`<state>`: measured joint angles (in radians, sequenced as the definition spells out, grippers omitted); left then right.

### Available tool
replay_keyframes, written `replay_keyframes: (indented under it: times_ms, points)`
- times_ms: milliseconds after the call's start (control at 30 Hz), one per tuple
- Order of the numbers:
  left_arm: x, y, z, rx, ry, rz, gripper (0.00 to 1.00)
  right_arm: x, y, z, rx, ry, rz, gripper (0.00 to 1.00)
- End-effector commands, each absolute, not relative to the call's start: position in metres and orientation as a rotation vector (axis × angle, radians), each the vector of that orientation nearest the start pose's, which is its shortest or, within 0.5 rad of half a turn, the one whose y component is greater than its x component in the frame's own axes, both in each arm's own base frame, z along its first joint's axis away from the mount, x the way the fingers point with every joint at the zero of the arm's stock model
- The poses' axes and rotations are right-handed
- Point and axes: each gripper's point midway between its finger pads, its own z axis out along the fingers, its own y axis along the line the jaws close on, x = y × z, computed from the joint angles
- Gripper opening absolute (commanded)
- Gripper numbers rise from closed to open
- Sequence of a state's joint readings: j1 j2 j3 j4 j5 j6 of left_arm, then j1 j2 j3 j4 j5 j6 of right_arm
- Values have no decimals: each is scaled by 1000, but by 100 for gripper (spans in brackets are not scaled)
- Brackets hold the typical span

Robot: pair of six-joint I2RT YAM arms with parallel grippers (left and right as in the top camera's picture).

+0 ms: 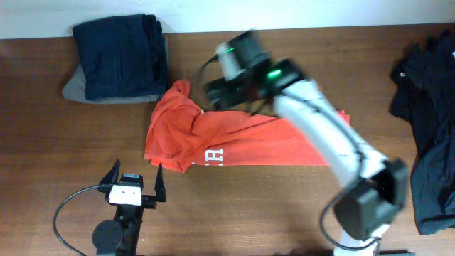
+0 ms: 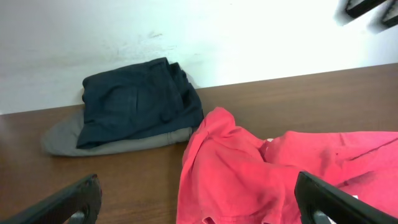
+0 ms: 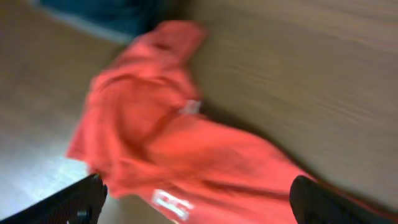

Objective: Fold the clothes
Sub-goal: 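Drag the red T-shirt leftward and lay it flat mid-table, then release the shirt and move the right gripper to its right end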

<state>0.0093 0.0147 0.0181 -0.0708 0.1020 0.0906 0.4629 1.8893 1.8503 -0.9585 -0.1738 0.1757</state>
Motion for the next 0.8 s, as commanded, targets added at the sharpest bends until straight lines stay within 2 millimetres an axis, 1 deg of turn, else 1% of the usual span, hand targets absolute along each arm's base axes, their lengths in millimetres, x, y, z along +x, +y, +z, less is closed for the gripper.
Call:
replay_keyframes:
  times_ms: [0, 67, 100, 133, 167, 200, 233, 300, 400, 467, 500, 600, 667, 733, 767]
  points:
    - [245, -16, 159, 164, 1629, -2, 99, 415, 195, 235, -368, 2585, 411, 99]
    - [245, -16, 159, 164, 1629, -2, 99, 408, 164, 228, -390, 2644, 345, 98]
    - [245, -16, 159, 164, 1629, -2, 99, 407, 143, 223, -395, 2680, 276, 99]
    - [245, -16, 159, 164, 1629, -2, 99, 404, 122, 218, -343, 2723, 208, 99]
    - [245, -16, 159, 164, 1629, -2, 99, 401, 99, 212, -271, 2775, 137, 99]
    - [245, -16, 159, 164, 1629, -2, 99, 399, 83, 209, -208, 2806, 92, 98]
    - [245, -16, 159, 164, 1629, -2, 99, 398, 62, 204, -95, 2836, 45, 99]
    - [245, -16, 159, 164, 1629, -2, 99, 397, 33, 198, 100, 2863, 20, 99]
    - [245, -16, 159, 164, 1629, -2, 99, 395, -6, 189, 391, 2869, 18, 99]
    - [245, -16, 159, 164, 1629, -2, 99, 394, -26, 181, 522, 2867, 26, 99]
    - [245, -16, 159, 164, 1629, -2, 99, 394, -33, 177, 556, 2870, 39, 99]
    - [245, -16, 159, 164, 1629, -2, 99, 394, -51, 163, 626, 2878, 33, 99]
    - [245, -16, 159, 164, 1629, -2, 99, 396, -60, 154, 653, 2877, 30, 99]
    - [245, -16, 159, 164, 1629, -2, 99, 401, -68, 145, 679, 2870, 27, 91]
    - [245, -16, 159, 164, 1629, -2, 99, 404, -71, 141, 685, 2868, 27, 86]
